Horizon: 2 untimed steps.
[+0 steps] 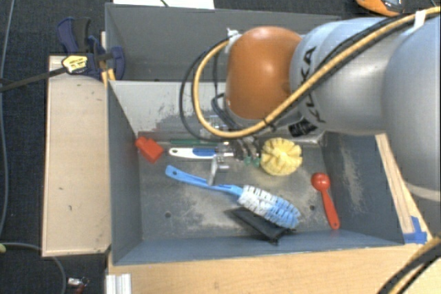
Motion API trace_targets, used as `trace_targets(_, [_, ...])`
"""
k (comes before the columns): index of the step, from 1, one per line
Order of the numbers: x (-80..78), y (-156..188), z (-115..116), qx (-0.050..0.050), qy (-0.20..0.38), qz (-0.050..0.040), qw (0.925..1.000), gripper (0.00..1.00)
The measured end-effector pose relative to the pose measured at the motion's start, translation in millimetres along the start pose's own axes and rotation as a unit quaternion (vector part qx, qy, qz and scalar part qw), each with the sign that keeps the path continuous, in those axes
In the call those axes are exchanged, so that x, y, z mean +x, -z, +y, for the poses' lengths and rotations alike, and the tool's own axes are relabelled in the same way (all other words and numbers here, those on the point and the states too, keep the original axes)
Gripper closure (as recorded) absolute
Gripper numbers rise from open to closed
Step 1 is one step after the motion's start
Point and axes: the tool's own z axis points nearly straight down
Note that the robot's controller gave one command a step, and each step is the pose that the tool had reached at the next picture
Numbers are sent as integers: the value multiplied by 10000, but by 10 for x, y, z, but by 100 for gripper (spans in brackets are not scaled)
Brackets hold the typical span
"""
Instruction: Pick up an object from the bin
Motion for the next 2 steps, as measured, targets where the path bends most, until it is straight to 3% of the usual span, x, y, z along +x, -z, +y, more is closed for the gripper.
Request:
trace_targets(1, [-18, 47, -9, -8, -36, -38, 10000, 0])
trace_targets(2, [-188, -889, -82, -14, 78, -41, 10000, 0])
